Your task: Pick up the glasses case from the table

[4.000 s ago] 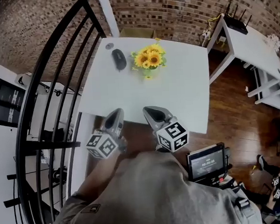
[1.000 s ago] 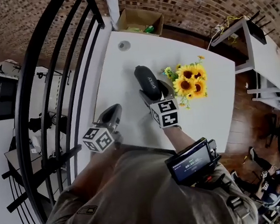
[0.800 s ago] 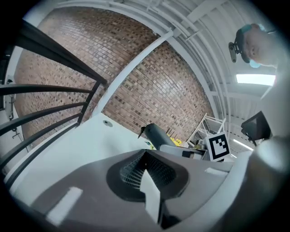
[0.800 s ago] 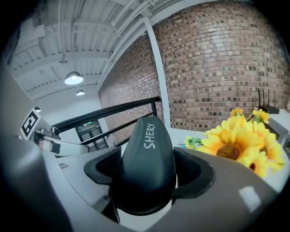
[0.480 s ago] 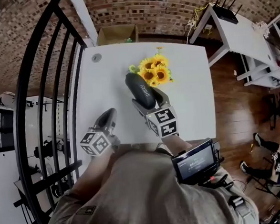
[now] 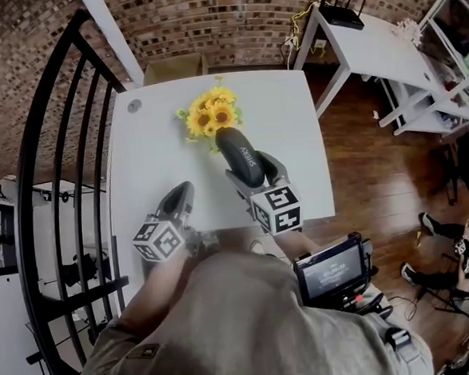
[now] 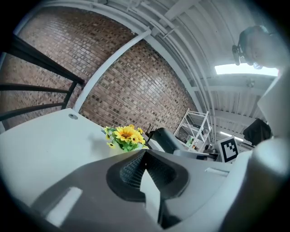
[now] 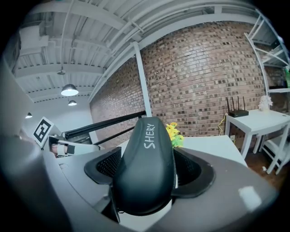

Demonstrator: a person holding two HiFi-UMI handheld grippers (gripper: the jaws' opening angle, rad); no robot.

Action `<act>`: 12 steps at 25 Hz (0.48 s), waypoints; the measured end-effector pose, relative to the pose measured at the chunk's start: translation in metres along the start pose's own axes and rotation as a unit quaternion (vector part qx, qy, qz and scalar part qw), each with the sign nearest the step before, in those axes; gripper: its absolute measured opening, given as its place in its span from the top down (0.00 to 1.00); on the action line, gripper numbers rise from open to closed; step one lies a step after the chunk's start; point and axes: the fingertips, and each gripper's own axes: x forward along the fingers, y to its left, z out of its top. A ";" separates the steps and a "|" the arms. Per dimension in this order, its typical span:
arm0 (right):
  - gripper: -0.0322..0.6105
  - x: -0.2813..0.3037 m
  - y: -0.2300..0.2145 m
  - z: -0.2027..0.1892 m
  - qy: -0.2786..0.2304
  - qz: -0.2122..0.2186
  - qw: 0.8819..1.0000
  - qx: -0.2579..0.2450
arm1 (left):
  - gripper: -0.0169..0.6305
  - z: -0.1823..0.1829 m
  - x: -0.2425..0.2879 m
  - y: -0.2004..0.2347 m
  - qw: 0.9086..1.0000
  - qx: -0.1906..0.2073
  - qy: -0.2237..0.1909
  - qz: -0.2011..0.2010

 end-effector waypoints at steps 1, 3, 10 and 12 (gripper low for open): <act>0.39 -0.008 -0.004 -0.002 -0.002 0.000 1.000 0.003 | 0.97 -0.004 0.000 -0.007 1.000 0.000 -0.001 0.000; 0.39 -0.021 -0.009 -0.004 -0.006 0.002 1.000 0.007 | 0.97 -0.009 -0.001 -0.018 1.000 0.001 -0.005 0.000; 0.39 -0.045 -0.008 -0.013 -0.015 0.005 1.000 0.013 | 0.97 -0.015 -0.009 -0.035 1.000 0.007 -0.013 -0.007; 0.39 -0.048 -0.007 -0.012 -0.021 0.002 0.999 0.026 | 0.97 -0.013 -0.010 -0.037 1.000 0.010 -0.009 -0.014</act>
